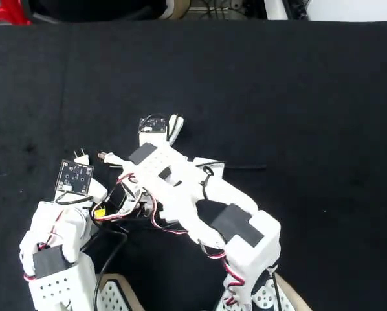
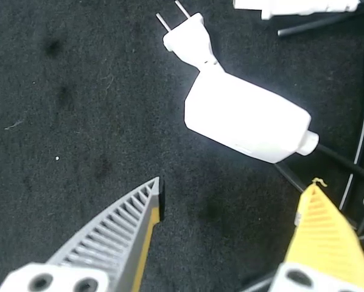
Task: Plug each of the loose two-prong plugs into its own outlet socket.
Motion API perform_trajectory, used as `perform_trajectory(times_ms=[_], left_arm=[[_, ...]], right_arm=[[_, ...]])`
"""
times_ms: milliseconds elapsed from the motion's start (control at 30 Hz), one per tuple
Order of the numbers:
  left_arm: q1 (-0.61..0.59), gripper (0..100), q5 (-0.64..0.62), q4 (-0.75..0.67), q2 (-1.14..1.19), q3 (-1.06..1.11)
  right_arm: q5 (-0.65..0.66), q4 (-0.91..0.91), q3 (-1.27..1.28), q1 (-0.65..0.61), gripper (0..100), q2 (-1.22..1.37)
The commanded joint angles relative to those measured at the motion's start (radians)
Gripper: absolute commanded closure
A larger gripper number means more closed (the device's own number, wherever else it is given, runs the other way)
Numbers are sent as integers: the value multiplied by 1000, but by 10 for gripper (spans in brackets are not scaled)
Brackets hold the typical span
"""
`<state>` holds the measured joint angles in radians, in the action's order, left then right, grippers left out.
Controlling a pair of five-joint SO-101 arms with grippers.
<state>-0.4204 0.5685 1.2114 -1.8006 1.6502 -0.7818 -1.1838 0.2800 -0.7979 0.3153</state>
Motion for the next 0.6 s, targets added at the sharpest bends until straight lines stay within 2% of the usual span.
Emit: perform_trajectory(times_ms=[0,267,567], left_arm=[[-5,654,9,-15,0,-4],[-5,654,9,-15,0,-4],[-4,654,9,-15,0,-4]], right_arm=[[69,-32,-45,-3,968,-4],[181,-269,-176,21,987,-4],[290,-288,-186,49,987,-71]])
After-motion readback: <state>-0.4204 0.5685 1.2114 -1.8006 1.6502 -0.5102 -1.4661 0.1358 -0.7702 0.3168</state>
